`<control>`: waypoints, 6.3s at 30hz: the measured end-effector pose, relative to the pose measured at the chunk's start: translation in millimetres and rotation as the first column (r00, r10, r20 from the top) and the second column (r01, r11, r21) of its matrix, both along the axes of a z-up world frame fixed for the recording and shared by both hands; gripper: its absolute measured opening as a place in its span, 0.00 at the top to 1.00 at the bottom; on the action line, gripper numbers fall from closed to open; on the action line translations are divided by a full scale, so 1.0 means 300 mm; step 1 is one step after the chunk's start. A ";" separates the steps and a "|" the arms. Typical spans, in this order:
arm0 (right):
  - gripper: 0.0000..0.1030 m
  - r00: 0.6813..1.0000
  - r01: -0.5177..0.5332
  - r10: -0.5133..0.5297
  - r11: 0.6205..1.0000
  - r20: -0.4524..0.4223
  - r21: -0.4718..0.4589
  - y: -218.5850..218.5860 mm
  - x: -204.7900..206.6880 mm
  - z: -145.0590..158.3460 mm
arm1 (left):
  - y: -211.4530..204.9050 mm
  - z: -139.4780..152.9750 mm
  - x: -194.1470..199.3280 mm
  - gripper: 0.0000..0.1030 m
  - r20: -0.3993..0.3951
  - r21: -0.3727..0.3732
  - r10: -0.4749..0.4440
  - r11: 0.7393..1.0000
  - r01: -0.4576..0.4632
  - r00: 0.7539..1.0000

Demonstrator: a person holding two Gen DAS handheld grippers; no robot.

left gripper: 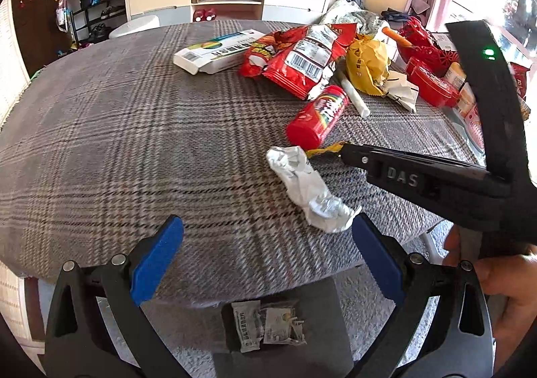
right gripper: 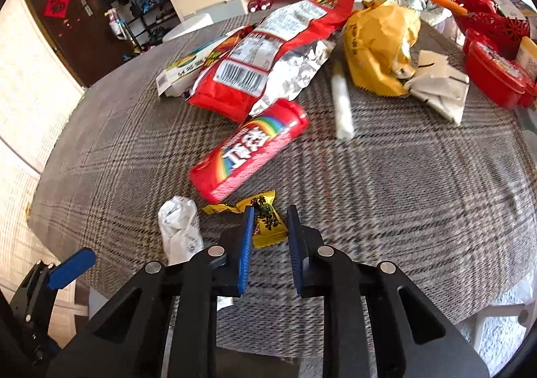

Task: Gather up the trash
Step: 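Grasp the yellow wrapper with right tool while left tool grasps crumpled foil, then carry wrapper and foil over the bin and open both tools, then grasp the white stick with right tool while left tool grasps the Skittles tube, then carry stick and Skittles tube over the bin and open both tools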

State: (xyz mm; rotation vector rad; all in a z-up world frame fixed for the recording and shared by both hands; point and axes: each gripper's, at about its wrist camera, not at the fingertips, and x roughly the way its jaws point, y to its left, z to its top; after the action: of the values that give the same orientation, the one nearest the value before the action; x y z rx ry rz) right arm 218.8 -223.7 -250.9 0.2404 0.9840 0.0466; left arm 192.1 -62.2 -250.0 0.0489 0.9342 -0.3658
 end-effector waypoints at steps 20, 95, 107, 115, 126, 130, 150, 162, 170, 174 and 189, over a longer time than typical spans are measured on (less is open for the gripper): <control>0.80 0.997 0.071 -0.071 0.997 0.007 0.035 -0.197 -0.087 0.016 | -0.132 -0.046 0.046 0.85 0.000 -0.003 -0.069 0.998 0.069 0.998; 0.07 0.983 0.171 -0.170 0.985 0.063 -0.026 -0.120 -0.411 0.141 | 0.093 0.024 -0.350 0.08 0.018 -0.009 -0.036 0.999 0.036 0.999; 0.07 0.977 0.209 -0.208 0.978 0.044 -0.018 -0.263 -0.047 0.167 | -0.086 0.119 -0.008 0.08 0.089 0.025 -0.110 0.994 0.108 0.990; 0.24 0.985 0.170 -0.170 0.985 0.003 0.026 -0.263 0.168 0.121 | -0.176 0.058 0.168 0.13 0.063 0.040 -0.152 0.988 0.150 0.986; 0.63 0.991 0.120 -0.115 0.990 -0.064 0.074 -0.241 0.295 0.032 | -0.250 -0.023 0.283 0.40 -0.006 0.026 -0.216 0.976 0.216 0.976; 0.73 0.992 0.110 -0.105 0.992 -0.075 0.068 -0.232 0.307 0.006 | -0.266 -0.045 0.300 0.60 -0.037 0.007 -0.240 0.971 0.241 0.970; 0.87 0.990 0.099 -0.094 0.994 -0.101 0.048 -0.148 -0.020 0.040 | -0.146 0.008 -0.030 0.67 -0.032 0.018 -0.202 0.979 0.203 0.979; 0.87 0.993 0.025 -0.017 0.997 -0.113 0.070 0.017 -0.367 0.040 | 0.008 0.015 -0.358 0.67 -0.049 0.015 -0.137 0.990 0.138 0.989; 0.87 0.989 -0.023 0.035 0.996 -0.141 0.088 0.147 -0.497 -0.055 | 0.099 -0.114 -0.497 0.67 -0.127 0.002 -0.085 0.996 0.086 0.988; 0.87 0.982 -0.016 0.033 0.996 -0.187 0.092 0.170 -0.511 -0.148 | 0.109 -0.217 -0.512 0.67 -0.183 0.014 -0.067 0.997 0.071 0.981; 0.84 0.969 -0.036 0.049 0.998 -0.242 0.058 0.225 -0.477 -0.323 | 0.128 -0.411 -0.444 0.67 -0.317 -0.006 -0.040 0.999 0.041 0.947</control>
State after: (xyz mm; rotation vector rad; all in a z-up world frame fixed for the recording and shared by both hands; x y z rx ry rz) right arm 75.8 -156.3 -347.8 0.2789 1.2337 0.0841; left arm 59.0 -23.7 -373.3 0.0099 1.2539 -0.4189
